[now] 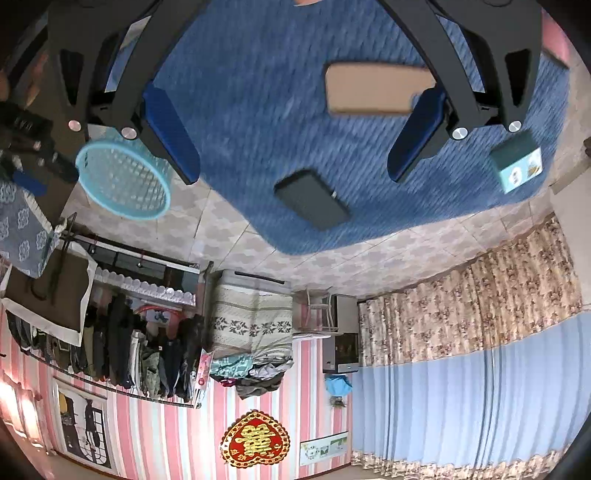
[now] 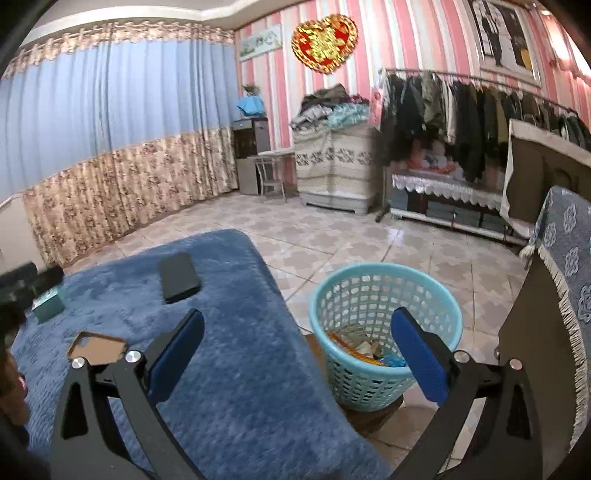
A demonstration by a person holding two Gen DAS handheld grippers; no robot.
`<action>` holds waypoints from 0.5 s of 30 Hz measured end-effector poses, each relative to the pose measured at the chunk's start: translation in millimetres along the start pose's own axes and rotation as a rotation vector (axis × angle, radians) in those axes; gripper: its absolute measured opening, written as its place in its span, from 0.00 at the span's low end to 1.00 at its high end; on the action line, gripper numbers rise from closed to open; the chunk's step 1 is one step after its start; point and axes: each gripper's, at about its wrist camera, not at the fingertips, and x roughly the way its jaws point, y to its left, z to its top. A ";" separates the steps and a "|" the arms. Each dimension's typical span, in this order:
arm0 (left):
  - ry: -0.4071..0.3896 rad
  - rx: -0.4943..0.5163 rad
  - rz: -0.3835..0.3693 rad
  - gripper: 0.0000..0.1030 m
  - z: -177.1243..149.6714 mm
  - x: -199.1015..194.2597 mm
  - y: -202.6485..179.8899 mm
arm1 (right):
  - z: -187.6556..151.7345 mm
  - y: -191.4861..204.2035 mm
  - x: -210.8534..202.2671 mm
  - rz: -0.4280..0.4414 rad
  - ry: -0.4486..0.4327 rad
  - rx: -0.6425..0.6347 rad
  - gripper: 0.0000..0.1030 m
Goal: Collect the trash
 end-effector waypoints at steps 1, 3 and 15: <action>0.002 0.004 0.010 0.95 -9.3 -8.5 2.4 | -1.5 5.2 -4.0 0.000 -0.003 -0.010 0.96; 0.010 -0.009 0.014 0.95 -22.7 -19.5 8.3 | -6.2 16.4 -16.0 0.013 -0.017 -0.028 0.96; -0.007 -0.064 0.116 0.95 -81.0 -71.5 26.1 | -51.1 61.5 -60.0 0.085 -0.027 -0.041 0.96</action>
